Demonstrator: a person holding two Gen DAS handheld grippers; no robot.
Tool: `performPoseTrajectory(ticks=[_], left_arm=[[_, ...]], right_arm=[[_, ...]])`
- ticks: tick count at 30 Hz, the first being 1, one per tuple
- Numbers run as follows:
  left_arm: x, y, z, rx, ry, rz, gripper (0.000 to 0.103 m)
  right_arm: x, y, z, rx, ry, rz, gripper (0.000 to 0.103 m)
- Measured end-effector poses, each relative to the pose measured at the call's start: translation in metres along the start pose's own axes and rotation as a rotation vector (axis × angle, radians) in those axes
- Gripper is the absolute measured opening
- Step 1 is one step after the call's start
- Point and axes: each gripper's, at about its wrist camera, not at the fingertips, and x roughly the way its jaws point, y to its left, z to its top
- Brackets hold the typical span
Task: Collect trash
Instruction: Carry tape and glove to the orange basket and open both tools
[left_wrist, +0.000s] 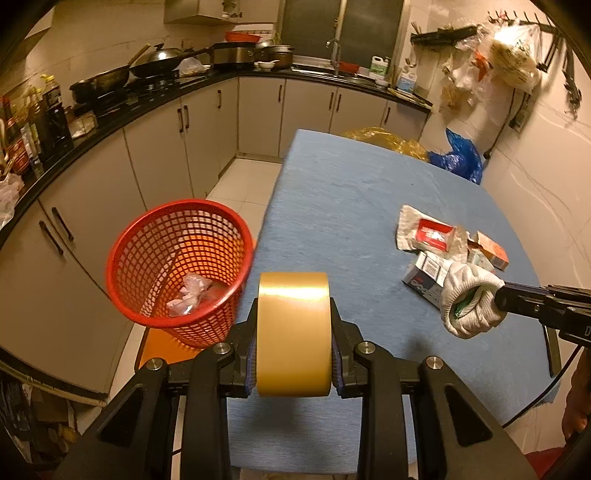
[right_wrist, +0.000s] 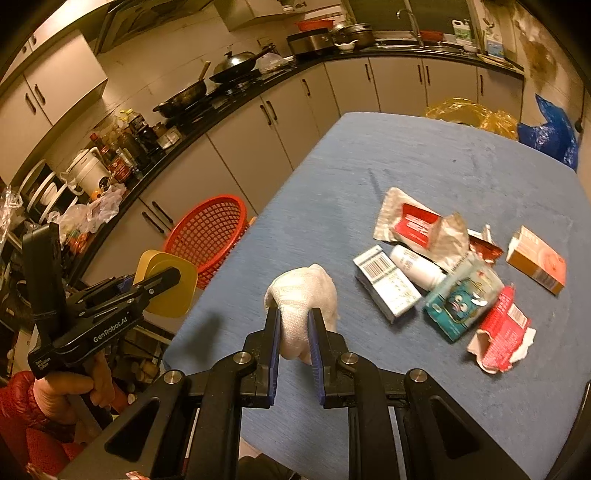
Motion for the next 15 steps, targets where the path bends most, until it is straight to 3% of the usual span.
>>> performPoseTrajectory(ticks=[15], left_arm=[[-0.007,0.085,0.014,-0.163,-0.032,0.074,0.029]], right_arm=[[0.033,0.062,0.053,-0.085,0.011,0.084,0.016]])
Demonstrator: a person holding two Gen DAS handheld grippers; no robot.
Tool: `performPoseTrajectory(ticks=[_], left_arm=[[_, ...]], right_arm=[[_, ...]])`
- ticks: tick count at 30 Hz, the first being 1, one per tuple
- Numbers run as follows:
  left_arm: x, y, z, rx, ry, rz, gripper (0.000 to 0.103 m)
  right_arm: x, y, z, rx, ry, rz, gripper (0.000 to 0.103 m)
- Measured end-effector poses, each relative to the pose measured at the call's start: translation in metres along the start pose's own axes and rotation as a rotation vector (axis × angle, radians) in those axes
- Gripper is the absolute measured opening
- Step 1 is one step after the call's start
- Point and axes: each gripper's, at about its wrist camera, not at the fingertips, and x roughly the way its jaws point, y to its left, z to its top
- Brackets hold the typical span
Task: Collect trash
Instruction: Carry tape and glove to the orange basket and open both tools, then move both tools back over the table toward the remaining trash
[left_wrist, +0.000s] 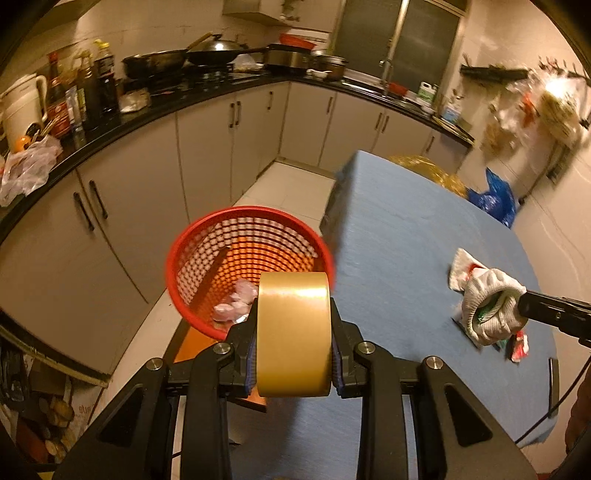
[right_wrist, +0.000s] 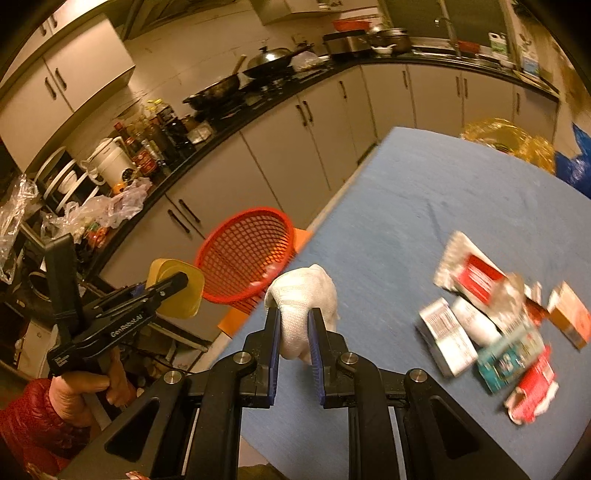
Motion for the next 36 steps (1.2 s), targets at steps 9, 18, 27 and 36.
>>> performPoseTrajectory(ticks=[9,18,27,36], left_arm=[[0.023,0.036,0.025,-0.020,0.018,0.013,0.029],[0.060,0.053,0.044,0.007,0.063,-0.023,0.029],[0.073,0.063,0.057,-0.012,0.063,-0.041,0.042],[0.061,0.067,0.060,-0.042,0.036,-0.036,0.046]], right_arm=[[0.045,0.040,0.042,-0.049,0.009,0.027,0.016],[0.101,0.048,0.072,-0.008,0.048,0.015,0.016],[0.128,0.053,0.094,0.026,0.051,0.008,0.035],[0.096,0.044,0.090,0.066,-0.013,-0.011,0.048]])
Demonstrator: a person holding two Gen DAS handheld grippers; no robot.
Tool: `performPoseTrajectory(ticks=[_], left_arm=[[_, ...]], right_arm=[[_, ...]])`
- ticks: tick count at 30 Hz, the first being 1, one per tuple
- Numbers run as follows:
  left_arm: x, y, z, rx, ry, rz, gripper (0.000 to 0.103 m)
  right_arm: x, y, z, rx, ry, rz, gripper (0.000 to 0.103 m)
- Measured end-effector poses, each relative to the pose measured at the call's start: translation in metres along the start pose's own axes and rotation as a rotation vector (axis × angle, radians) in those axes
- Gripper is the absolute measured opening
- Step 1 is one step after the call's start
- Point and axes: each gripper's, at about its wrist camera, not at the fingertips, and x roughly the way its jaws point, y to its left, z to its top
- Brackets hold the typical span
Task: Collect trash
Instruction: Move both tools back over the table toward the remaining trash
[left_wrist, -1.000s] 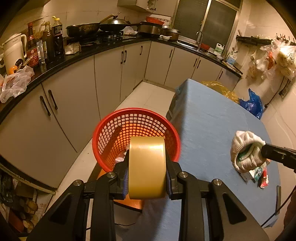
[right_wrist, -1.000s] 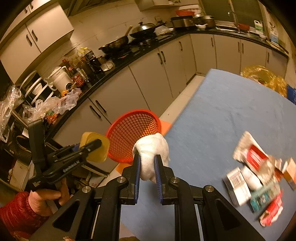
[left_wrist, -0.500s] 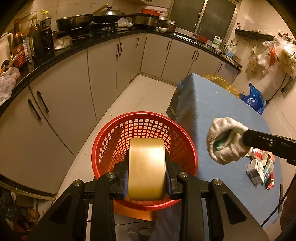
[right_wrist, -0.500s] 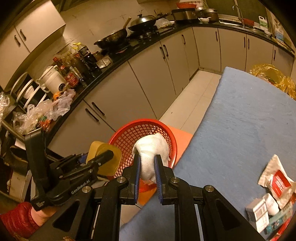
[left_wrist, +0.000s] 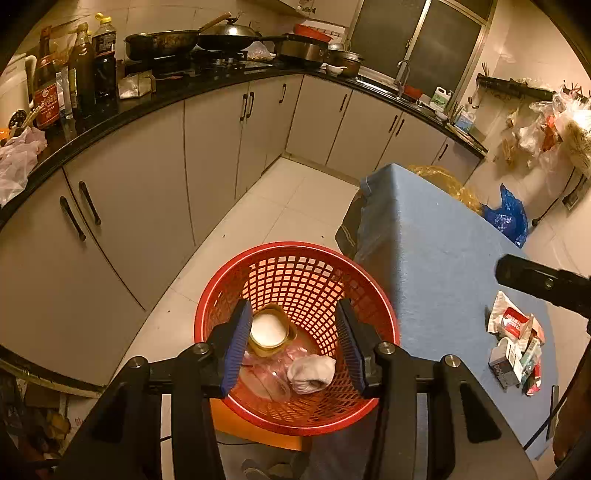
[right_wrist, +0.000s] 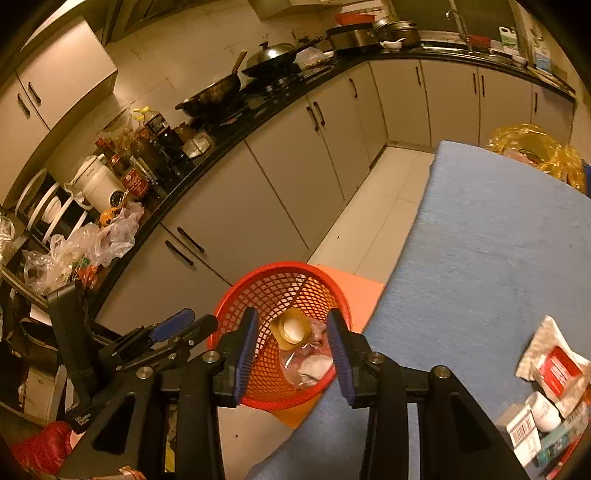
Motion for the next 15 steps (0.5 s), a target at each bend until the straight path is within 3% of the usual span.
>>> performPoseTrajectory(ticks=[7,15], left_arm=[[-0.007,-0.030,-0.013,0.031,0.014,-0.030,0.051],[-0.009,-0.096,-0.037,0.135,0.056,-0.094,0.051]], right_arm=[[-0.031,-0.027,-0.036,0.036,0.007,-0.034,0.052],[-0.073,-0.075,-0.076,0.120,-0.001,-0.077,0.052]])
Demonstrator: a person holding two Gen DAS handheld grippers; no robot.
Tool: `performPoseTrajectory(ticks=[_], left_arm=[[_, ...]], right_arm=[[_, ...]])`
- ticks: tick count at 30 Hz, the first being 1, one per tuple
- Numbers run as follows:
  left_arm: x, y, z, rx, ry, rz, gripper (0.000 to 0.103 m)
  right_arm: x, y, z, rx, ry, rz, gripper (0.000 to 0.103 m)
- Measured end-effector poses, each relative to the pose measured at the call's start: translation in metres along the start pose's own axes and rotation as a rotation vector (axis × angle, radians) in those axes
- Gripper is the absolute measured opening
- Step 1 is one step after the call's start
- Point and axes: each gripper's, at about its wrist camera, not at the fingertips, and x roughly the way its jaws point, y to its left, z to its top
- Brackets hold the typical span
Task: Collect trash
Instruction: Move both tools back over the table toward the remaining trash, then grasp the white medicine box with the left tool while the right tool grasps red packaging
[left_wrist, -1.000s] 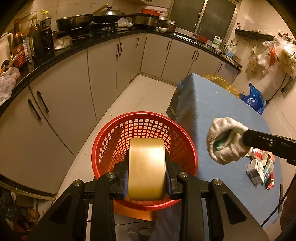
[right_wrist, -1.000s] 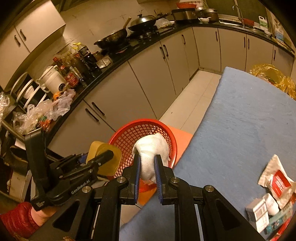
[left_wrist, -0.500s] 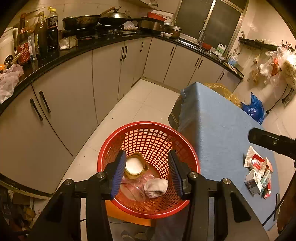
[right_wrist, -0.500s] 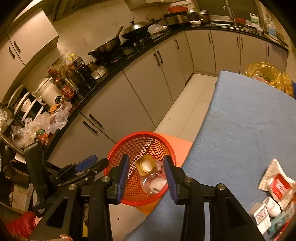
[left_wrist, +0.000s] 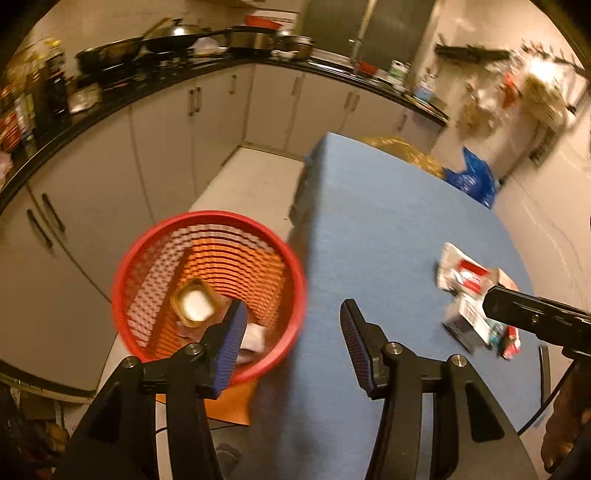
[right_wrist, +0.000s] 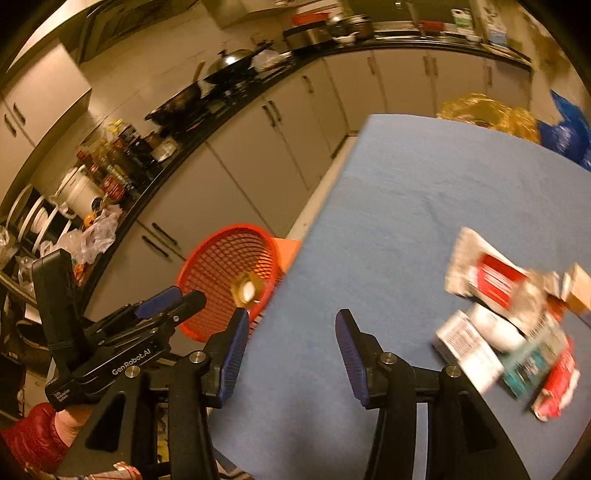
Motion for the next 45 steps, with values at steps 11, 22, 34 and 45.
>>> performPoseTrajectory(ticks=[11,22,34,45], left_arm=[[0.004,-0.090,-0.011,0.131,0.028,-0.076,0.052],[0.003,-0.127,-0.021,0.184,0.055,-0.097,0.053],[0.006,-0.131,-0.029,0.178,0.072,-0.086,0.057],[0.026,-0.159,-0.028,0.175,0.137,-0.135,0.064]], right_arm=[[-0.071,-0.111,-0.048,0.208,-0.066,-0.128,0.052],[-0.083,-0.203,-0.066,0.359,-0.041,-0.280,0.052],[-0.039,-0.216,-0.059,0.314,0.081,-0.334,0.052],[-0.064,-0.216,-0.079,0.281,0.067,-0.336,0.017]])
